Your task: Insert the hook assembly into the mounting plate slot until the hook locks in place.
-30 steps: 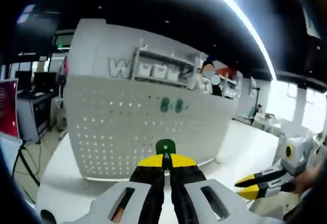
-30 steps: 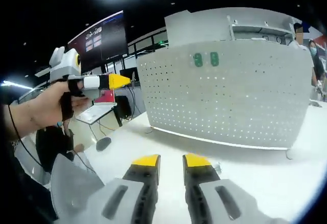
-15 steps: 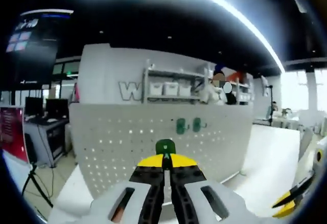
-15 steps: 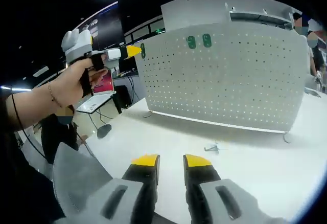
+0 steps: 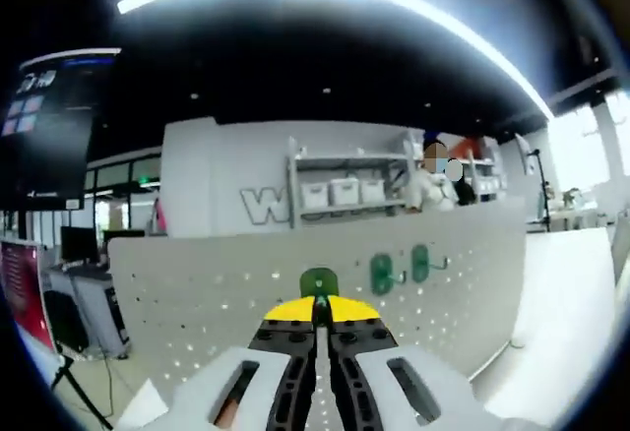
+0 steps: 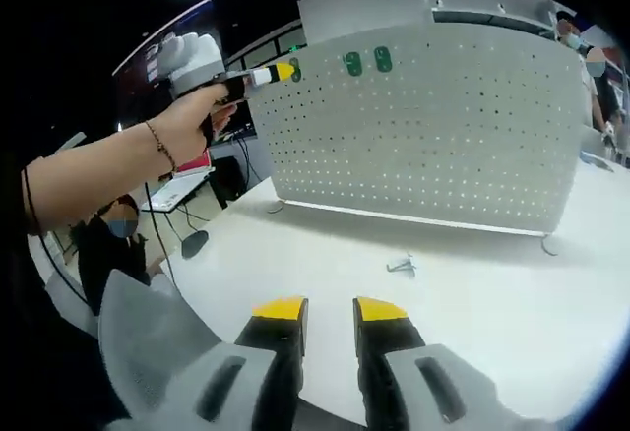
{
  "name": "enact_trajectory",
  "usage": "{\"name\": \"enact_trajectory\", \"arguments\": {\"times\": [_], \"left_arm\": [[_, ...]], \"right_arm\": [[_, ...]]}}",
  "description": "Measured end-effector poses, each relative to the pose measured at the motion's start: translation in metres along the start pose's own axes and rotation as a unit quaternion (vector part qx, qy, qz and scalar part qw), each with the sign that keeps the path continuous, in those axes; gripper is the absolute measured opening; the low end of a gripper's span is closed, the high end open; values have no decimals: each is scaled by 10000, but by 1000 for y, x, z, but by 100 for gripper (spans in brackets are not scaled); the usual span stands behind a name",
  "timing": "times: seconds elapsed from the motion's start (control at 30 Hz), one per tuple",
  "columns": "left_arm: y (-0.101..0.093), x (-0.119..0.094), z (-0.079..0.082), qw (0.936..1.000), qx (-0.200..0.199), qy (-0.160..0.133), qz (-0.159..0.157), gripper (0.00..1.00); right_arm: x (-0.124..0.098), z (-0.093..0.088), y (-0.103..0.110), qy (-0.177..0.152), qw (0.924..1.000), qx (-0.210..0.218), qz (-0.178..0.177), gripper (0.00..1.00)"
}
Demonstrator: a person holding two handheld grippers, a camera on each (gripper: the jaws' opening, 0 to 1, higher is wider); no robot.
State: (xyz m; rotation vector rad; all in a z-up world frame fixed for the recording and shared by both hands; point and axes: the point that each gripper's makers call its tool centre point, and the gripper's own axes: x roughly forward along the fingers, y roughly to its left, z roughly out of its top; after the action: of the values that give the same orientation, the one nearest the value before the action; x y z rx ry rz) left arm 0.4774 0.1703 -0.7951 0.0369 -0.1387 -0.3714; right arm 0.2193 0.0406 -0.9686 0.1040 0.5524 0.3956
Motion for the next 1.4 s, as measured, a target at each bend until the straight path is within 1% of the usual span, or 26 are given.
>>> {"name": "enact_trajectory", "arguments": {"times": [0.07, 0.1, 0.2, 0.23, 0.3, 0.37, 0.4, 0.47, 0.5, 0.57, 0.6, 0.63, 0.73, 0.8, 0.93, 0.97, 1.13, 1.27, 1.4], "left_arm": [[1, 7, 9, 9991, -259, -306, 130, 1], [0, 11, 6, 9993, -259, -241, 138, 1], [-3, 19, 3, 9994, -219, -216, 180, 1], [-4, 21, 3, 9994, -168, -222, 192, 1], [-3, 24, 2, 9992, 144, -230, 277, 1], [-3, 28, -1, 9992, 152, -186, 332, 2], [-2, 31, -5, 9992, 146, -88, 363, 2], [1, 34, -15, 9982, 300, 161, 503, 2], [1, 36, -18, 9979, 310, 202, 539, 2], [0, 37, -17, 9980, 213, 153, 572, 2], [-2, 37, -13, 9983, 127, 39, 576, 2], [-3, 38, -11, 9983, 87, -5, 584, 2], [-10, 41, -8, 9985, 26, -10, 550, 2], [-11, 41, -8, 9983, -3, -21, 576, 2], [-7, 43, -12, 9978, -87, 57, 647, 2], [-8, 45, -15, 9980, -187, 156, 585, 2], [-11, 46, -16, 9977, -116, 177, 637, 2], [-11, 48, -16, 9973, -155, 206, 694, 2], [-10, 50, -20, 9968, -177, 312, 708, 2]], "right_arm": [[-1, 7, -1, -75, 10000, -27, -9, 16], [-2, 9, -2, -92, 9999, -48, -17, 16], [0, 11, -6, -139, 9999, -3, -42, 16], [2, 11, -8, -134, 9999, 17, -54, 16], [3, 10, -11, -123, 9999, 46, -64, 16], [3, 10, -12, -132, 9998, 88, -70, 16], [3, 10, -13, -138, 9998, 97, -70, 16], [4, 9, -14, -120, 9998, 105, -74, 16], [4, 9, -15, -117, 9999, 100, -76, 16], [5, 9, -16, -116, 9998, 127, -66, 16], [5, 9, -17, -122, 9998, 141, -63, 16], [5, 9, -18, -119, 9998, 146, -61, 16], [6, 9, -21, -121, 9998, 161, -50, 16], [6, 10, -23, -132, 9997, 181, -57, 16], [5, 11, -27, -164, 9996, 232, -81, 16], [5, 11, -29, -160, 9995, 249, -81, 16], [4, 10, -31, -139, 9996, 230, -74, 16], [2, 13, -35, -175, 9995, 246, -95, 16], [2, 13, -36, -201, 9993, 300, -90, 16]]}}
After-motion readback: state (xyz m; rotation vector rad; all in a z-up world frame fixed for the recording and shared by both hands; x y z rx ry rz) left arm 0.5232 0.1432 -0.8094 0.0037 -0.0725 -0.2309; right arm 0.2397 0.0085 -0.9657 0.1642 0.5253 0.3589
